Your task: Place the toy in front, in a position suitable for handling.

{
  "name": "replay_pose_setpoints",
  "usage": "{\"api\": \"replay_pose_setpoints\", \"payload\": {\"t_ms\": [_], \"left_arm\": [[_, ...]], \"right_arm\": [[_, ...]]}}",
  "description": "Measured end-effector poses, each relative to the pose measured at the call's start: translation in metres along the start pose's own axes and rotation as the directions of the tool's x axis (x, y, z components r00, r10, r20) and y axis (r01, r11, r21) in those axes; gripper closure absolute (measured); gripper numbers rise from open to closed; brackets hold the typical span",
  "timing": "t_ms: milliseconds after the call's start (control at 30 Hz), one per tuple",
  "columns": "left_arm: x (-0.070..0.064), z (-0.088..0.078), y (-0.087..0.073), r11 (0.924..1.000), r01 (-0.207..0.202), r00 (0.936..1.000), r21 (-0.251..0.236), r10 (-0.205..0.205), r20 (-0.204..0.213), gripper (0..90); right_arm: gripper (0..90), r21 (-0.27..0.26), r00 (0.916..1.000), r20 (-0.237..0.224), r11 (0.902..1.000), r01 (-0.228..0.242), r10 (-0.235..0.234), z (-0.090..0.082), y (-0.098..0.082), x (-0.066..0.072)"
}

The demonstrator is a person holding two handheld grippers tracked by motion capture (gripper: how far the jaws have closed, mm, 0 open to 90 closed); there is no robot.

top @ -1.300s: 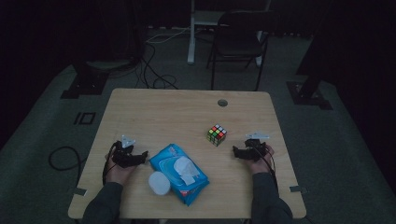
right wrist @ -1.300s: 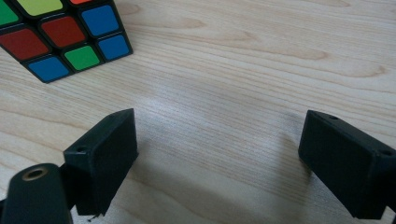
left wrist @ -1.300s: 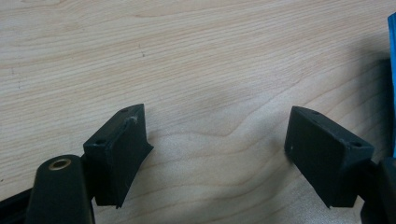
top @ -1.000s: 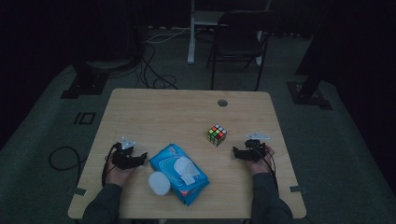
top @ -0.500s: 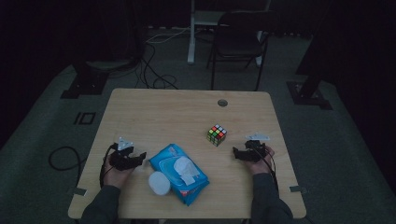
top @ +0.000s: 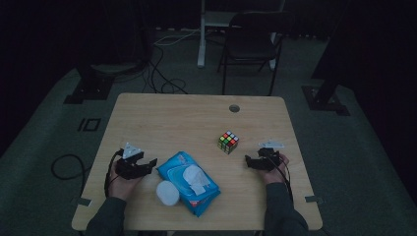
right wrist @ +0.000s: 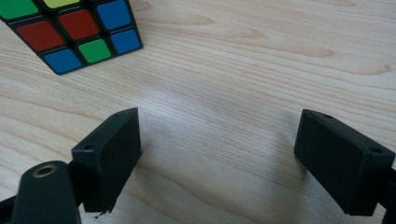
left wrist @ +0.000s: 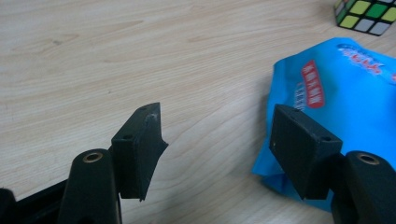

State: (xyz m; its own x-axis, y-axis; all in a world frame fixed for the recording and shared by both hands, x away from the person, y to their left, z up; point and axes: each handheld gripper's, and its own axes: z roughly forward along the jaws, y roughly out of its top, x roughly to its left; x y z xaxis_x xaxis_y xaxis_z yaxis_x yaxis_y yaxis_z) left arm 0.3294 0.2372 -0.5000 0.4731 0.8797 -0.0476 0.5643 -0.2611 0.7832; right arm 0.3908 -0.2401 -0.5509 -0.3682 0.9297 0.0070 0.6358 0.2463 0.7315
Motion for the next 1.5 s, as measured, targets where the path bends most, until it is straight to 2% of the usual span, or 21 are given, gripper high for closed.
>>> {"api": "replay_pose_setpoints", "payload": {"t_ms": [333,633,933,1100,1367,1500], "left_arm": [[-0.012,-0.003,0.007,0.9995,-0.029,0.9994,0.009,0.029,0.017,35.3],[-0.03,-0.009,0.014,0.9975,-0.069,0.9962,-0.015,0.069,0.053,34.7],[-0.048,-0.008,0.018,0.9934,-0.115,0.9892,-0.004,0.114,0.092,33.2],[-0.056,-0.006,0.019,0.9923,-0.124,0.9862,-0.005,0.124,0.11,33.0],[-0.071,-0.004,0.018,0.988,-0.154,0.9763,0.001,0.152,0.154,32.4],[-0.076,-0.002,0.017,0.9853,-0.17,0.9739,0.013,0.166,0.155,32.4]], "right_arm": [[14.5,0.0,1.0,0.0,1.0,0.0,0.0,0.0,0.0,0.0],[14.5,0.0,1.0,0.0,1.0,0.0,0.0,0.0,0.0,0.0],[14.5,0.0,1.0,0.0,1.0,0.0,0.0,0.0,0.0,0.0],[14.5,0.0,1.0,0.0,1.0,0.0,0.0,0.0,0.0,0.0],[14.5,0.0,1.0,0.0,1.0,0.0,0.0,0.0,0.0,0.0],[14.5,0.0,1.0,0.0,1.0,-0.001,0.001,0.0,0.0,0.0]]}}
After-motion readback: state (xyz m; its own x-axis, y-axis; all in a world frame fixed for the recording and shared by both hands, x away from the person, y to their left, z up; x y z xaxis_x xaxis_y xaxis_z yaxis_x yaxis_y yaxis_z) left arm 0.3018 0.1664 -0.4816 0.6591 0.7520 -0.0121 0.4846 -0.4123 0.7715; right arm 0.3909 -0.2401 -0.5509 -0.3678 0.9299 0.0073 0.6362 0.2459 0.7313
